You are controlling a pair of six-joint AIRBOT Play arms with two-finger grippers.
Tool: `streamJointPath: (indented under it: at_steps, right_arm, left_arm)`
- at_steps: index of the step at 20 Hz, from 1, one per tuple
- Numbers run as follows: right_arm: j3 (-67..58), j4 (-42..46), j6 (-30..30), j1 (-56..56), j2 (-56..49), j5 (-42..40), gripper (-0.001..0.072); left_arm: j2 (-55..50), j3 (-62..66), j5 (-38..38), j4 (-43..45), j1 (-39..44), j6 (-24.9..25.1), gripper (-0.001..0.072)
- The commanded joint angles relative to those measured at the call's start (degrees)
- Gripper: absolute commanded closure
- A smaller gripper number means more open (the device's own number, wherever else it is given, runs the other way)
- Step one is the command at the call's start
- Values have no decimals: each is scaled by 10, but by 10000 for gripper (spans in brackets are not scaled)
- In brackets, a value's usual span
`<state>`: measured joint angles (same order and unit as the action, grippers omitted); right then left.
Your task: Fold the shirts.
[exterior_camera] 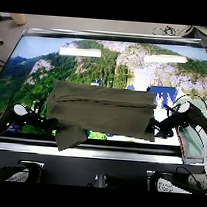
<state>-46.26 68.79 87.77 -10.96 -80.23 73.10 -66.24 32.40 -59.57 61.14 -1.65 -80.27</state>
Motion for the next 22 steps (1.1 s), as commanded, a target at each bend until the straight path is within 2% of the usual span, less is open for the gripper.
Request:
streamJointPath:
  at_steps: [1,4,6,8,13,15,17,18,19,20,21,22]
  right_arm:
    - [12,-9,-2,0,0,-24,681]
    - [-40,-10,-41,0,19,-14,690]
    - [-112,-7,-32,1,36,-19,690]
    - [-180,-1,-21,9,29,-63,690]
    - [-336,13,13,74,-128,-151,689]
    - [-383,26,44,81,-191,-135,688]
    - [-394,25,69,81,-223,-126,676]
    - [-394,28,72,81,-229,-125,598]
    - [-394,29,71,79,-228,-126,366]
    - [-398,32,64,76,-223,-120,75]
    - [-404,42,45,70,-214,-103,24]
    - [-404,62,32,55,-207,-84,14]
  left_arm:
    - [12,3,-5,-8,-1,3,679]
    - [45,64,-8,-5,-10,26,682]
    - [58,147,-14,3,-24,24,684]
    - [30,234,-12,33,-27,12,685]
    - [-186,429,-13,33,-26,-1,682]
    - [-276,501,-37,33,-26,-22,679]
    - [-353,559,-78,22,-26,-23,671]
    - [-382,580,-98,12,-26,-22,537]
    - [-399,599,-118,5,-26,-22,331]
    - [-406,615,-134,5,-27,-21,300]
    - [-403,630,-143,5,-30,-14,300]
    - [-393,645,-156,5,-34,0,301]
